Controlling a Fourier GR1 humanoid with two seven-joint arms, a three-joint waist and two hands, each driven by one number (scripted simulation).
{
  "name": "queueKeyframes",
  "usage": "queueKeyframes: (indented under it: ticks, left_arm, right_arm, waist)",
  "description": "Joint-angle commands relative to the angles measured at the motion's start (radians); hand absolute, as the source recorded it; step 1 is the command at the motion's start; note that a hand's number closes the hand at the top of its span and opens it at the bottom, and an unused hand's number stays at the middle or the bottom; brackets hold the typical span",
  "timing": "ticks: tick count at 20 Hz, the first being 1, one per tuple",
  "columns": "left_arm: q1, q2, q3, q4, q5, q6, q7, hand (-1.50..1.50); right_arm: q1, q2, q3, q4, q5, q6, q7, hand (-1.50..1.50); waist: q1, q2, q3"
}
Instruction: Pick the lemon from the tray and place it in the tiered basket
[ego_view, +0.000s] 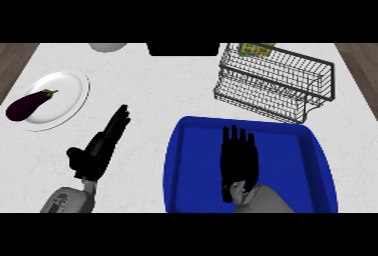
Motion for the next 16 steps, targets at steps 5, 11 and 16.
queueKeyframes:
  ticks: [5, 11, 16]
  left_arm:
    - [0.019, -0.034, 0.049, -0.028, -0.052, -0.030, 0.022, 0.00]
    - [0.005, -0.060, 0.097, -0.001, -0.087, -0.078, 0.023, 0.00]
    - [-0.072, -0.057, 0.124, 0.054, -0.070, -0.078, 0.044, 0.00]
  right_arm:
    - [0.065, -0.005, -0.081, 0.050, 0.069, -0.013, -0.073, -1.50]
    - [0.046, 0.057, -0.138, 0.118, 0.117, -0.043, -0.131, -1.50]
    - [0.077, 0.036, -0.084, 0.116, 0.131, -0.205, -0.277, 1.50]
  waist:
    - [0.000, 0.000, 0.000]
    - [0.001, 0.000, 0.000]
    - [-0.003, 0.001, 0.000]
